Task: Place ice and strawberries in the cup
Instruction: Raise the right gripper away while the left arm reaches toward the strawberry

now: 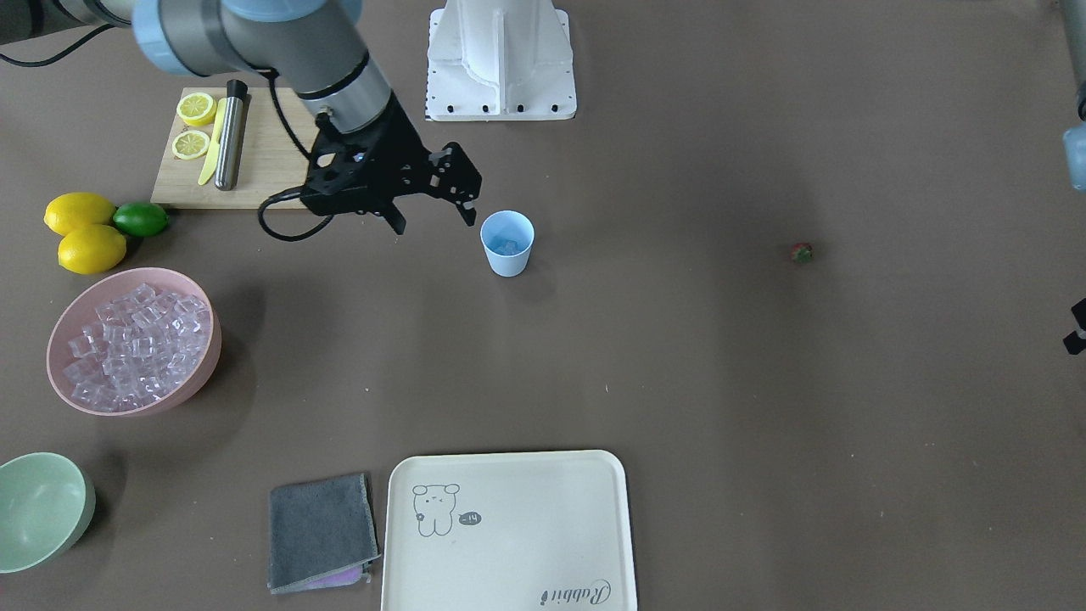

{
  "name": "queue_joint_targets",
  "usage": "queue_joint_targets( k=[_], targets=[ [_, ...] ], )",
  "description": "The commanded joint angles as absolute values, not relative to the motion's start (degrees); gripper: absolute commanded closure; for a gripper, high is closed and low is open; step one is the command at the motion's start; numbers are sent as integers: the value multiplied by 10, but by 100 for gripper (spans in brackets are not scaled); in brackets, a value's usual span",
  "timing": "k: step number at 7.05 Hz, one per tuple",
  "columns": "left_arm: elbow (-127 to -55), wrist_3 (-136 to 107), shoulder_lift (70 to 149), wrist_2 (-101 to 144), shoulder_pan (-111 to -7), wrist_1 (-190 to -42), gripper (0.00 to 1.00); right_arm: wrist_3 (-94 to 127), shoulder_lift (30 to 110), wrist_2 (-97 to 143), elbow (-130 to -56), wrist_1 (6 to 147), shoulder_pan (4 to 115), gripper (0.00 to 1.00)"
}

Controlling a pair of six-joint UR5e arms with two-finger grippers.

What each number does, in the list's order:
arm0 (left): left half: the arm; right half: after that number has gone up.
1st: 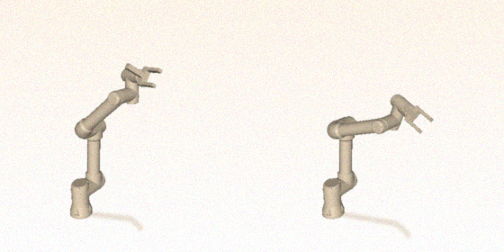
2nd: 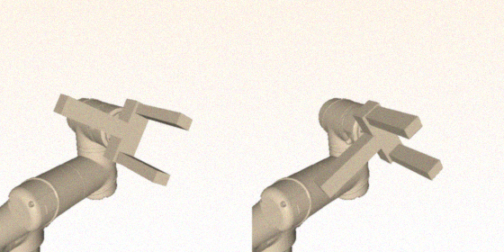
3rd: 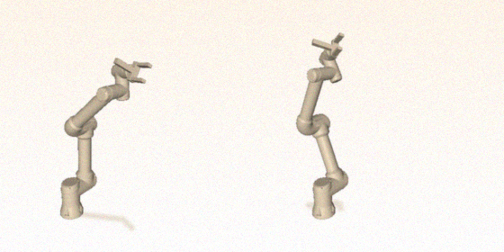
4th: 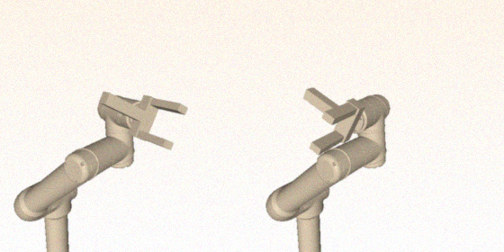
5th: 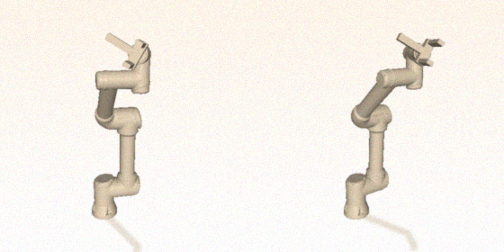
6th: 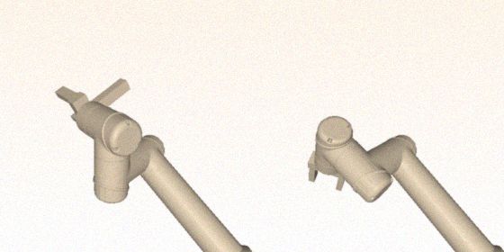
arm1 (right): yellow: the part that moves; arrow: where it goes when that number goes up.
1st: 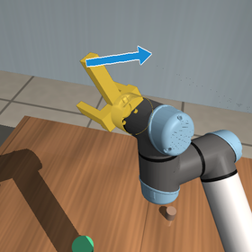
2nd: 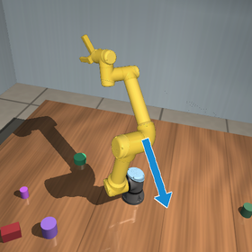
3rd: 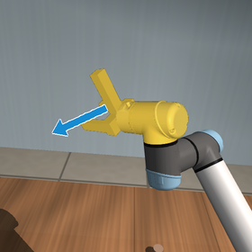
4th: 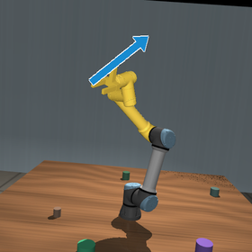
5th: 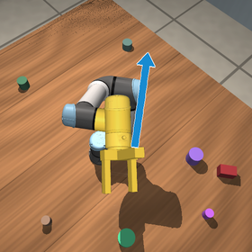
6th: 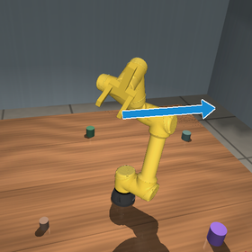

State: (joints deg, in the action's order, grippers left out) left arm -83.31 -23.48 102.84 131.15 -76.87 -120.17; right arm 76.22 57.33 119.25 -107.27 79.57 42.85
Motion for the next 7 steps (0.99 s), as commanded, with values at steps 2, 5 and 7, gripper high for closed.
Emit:
queue_joint_targets(
  k=[2, 5, 7],
  targets=[
    [-993, -415, 859, 1221, -635, -1391, 2, 606, 655, 1307, -1073, 794, 567, 1],
    [-1092, -524, 792, 1017, -430, -1393, 2, 585, 672, 1306, -1069, 793, 578, 1],
    [-1084, -543, 791, 966, -361, -1393, 2, 587, 678, 1305, -1073, 791, 577, 1]
  ],
)
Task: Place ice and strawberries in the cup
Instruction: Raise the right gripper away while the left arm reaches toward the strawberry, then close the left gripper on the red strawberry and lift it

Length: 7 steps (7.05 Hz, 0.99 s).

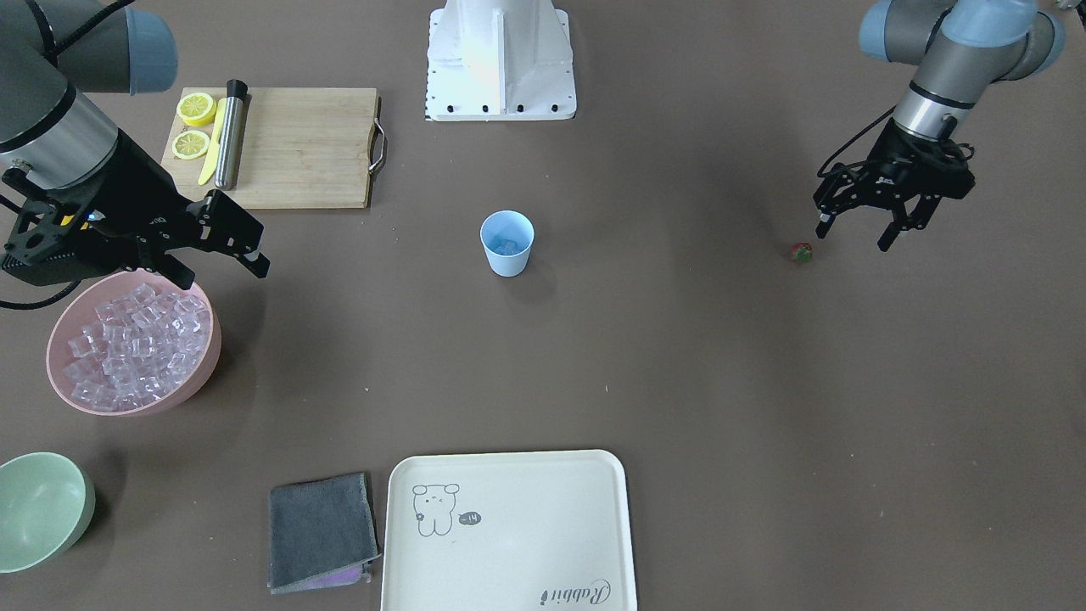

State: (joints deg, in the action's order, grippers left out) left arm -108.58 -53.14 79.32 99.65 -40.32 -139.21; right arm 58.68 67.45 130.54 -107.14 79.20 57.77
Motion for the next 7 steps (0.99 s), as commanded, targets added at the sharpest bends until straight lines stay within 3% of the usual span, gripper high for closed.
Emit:
queue_joint_targets(
  k=[1, 5, 6, 7],
  targets=[
    [-1072, -544, 794, 962, -346, -1395, 2, 590, 679, 1305, -1076, 791, 578, 1],
    [-1034, -538, 815, 962, -321, -1395, 3, 593, 679, 1305, -1077, 791, 577, 1],
    [-1013, -537, 836, 962, -321, -1395, 16, 594, 681, 1305, -1079, 791, 577, 1],
    [-1005, -536, 841, 962, -321, -1395, 42, 594, 680, 1305, -1081, 792, 577, 1]
  ],
)
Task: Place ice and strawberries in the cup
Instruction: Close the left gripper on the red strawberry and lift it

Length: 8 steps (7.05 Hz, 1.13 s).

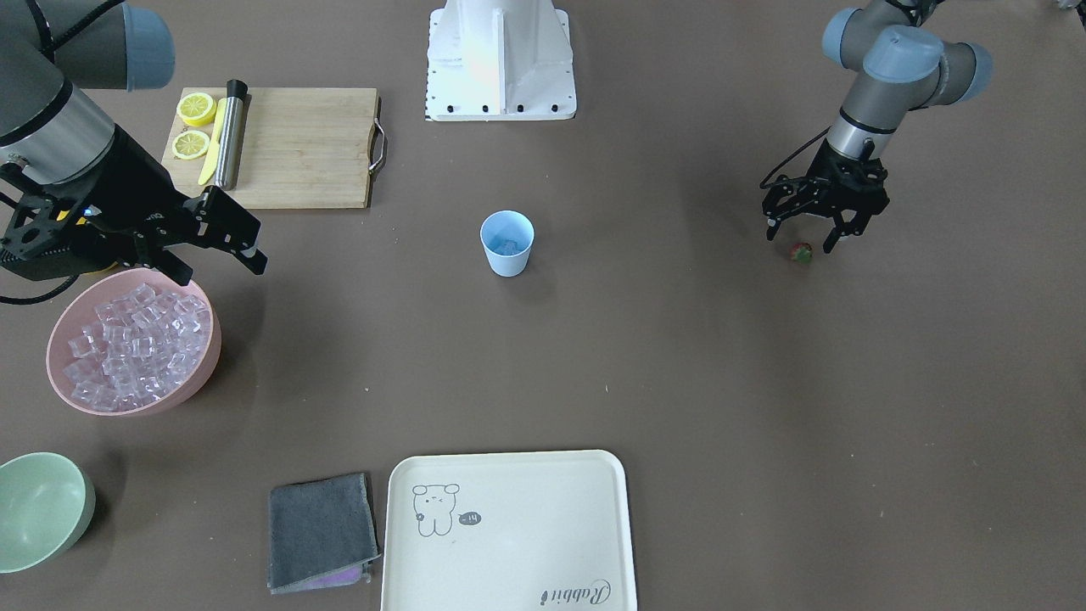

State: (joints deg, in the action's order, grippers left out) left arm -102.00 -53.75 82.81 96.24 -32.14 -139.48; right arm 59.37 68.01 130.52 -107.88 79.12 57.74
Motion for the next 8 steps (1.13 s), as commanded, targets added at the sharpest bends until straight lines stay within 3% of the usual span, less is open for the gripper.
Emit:
queue_joint_targets(
  k=[1, 2, 4, 6, 7, 8],
  targets=[
    [-1005, -536, 840, 963, -322, -1397, 74, 593, 680, 1305, -1082, 791, 577, 1],
    [-1005, -528, 833, 966, -324, -1413, 100, 590, 679, 1306, -1081, 792, 577, 1],
    [-1012, -507, 836, 1000, -348, -1414, 100, 591, 679, 1310, -1082, 791, 577, 1],
    [-1016, -507, 866, 1128, -437, -1408, 100, 590, 679, 1310, -1081, 792, 577, 1],
    [-1015, -516, 915, 1175, -466, -1398, 100, 589, 679, 1310, -1080, 792, 577, 1],
    [-1013, -566, 1021, 1174, -465, -1318, 100, 587, 679, 1310, -1079, 792, 577, 1]
  ],
)
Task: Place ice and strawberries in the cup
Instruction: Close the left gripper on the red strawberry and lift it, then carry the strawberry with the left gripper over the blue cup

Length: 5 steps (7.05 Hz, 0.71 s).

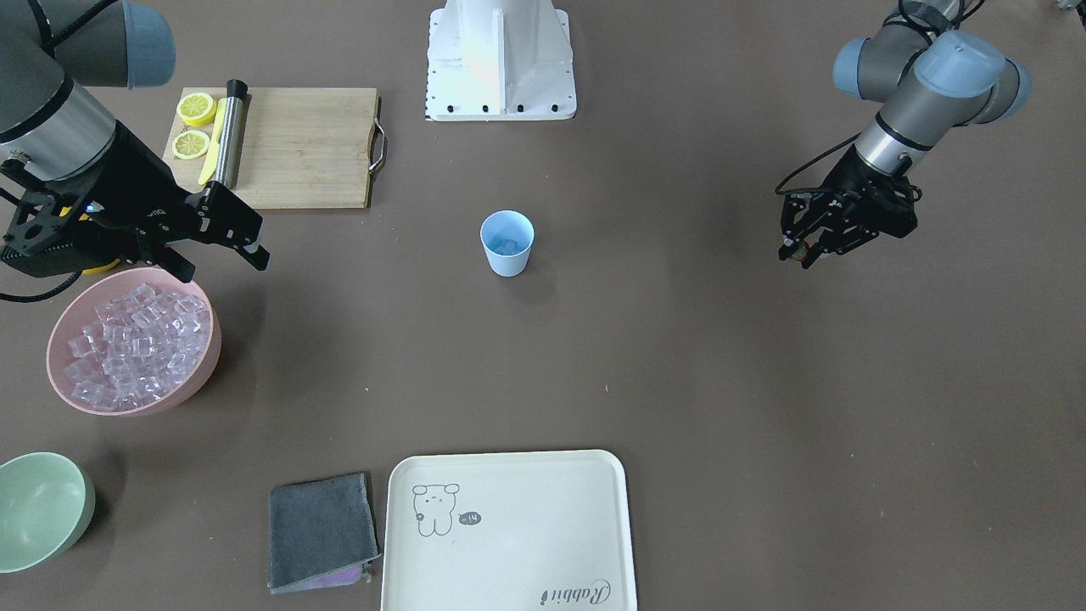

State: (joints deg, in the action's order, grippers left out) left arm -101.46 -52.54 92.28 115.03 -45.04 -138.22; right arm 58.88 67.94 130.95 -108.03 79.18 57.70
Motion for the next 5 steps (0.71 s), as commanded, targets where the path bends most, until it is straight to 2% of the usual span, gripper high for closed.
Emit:
queue_joint_targets(
  k=[1, 3, 5],
  targets=[
    [-1014, -634, 1126, 1172, -461, -1241, 100, 587, 680, 1309, -1079, 792, 577, 1],
    [-1013, -739, 1221, 1093, -369, -1212, 100, 585, 679, 1309, -1072, 792, 577, 1],
    [-1006, -770, 1261, 978, -262, -1198, 100, 585, 679, 1308, -1071, 792, 578, 1]
  ],
)
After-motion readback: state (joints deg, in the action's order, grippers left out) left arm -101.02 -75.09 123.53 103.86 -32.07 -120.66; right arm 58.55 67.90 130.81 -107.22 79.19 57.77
